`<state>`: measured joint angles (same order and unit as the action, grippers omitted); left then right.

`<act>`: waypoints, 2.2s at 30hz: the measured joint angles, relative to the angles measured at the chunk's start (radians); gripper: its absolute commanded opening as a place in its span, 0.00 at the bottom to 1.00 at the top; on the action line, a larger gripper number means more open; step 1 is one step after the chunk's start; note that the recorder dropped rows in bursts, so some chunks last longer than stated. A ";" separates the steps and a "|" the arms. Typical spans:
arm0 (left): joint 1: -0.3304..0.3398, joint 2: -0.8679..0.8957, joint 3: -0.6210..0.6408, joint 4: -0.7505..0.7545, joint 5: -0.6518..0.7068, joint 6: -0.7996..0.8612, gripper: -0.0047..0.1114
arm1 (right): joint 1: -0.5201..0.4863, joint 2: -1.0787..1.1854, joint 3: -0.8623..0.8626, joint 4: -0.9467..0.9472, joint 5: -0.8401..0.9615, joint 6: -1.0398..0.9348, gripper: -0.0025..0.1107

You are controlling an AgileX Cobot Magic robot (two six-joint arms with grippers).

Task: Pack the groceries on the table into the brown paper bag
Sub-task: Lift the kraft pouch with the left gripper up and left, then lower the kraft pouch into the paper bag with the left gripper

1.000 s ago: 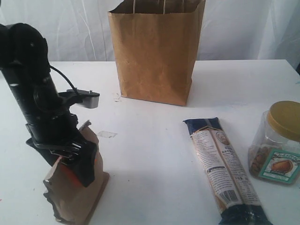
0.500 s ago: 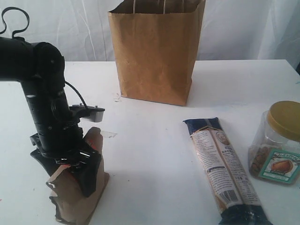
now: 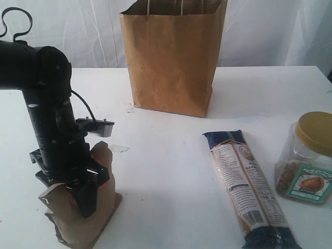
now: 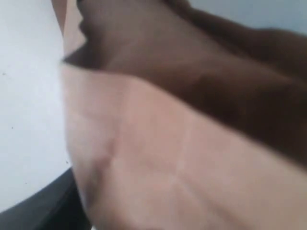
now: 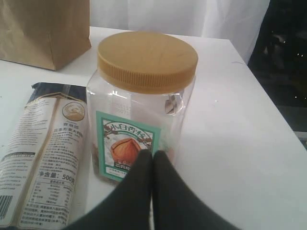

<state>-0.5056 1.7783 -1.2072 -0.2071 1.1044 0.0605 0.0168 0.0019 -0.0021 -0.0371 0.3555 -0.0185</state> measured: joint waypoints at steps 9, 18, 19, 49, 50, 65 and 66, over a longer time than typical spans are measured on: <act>-0.002 -0.048 -0.024 0.111 0.019 0.000 0.04 | 0.000 0.000 0.000 0.000 0.000 0.000 0.02; -0.003 -0.274 -0.386 0.315 0.025 -0.034 0.04 | 0.000 0.000 0.000 0.000 0.000 0.000 0.02; -0.003 -0.281 -0.413 0.340 0.025 -0.034 0.04 | 0.000 0.000 0.000 0.000 0.000 0.000 0.02; 0.288 -0.206 -0.496 0.169 -1.010 -0.228 0.04 | 0.000 0.000 0.000 0.000 0.000 0.000 0.02; 0.262 -0.214 -0.496 0.168 -1.012 -0.228 0.04 | 0.000 0.000 0.000 0.000 0.000 0.000 0.02; -0.106 -0.160 -0.496 0.591 -1.142 -0.105 0.04 | 0.000 0.000 0.000 0.000 0.000 0.000 0.02; -0.112 -0.144 -0.496 0.643 -1.152 -0.102 0.04 | 0.000 0.000 0.000 0.000 0.000 0.000 0.02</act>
<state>-0.6172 1.6346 -1.7033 0.4357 -0.0478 -0.0418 0.0168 0.0019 -0.0021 -0.0371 0.3555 -0.0185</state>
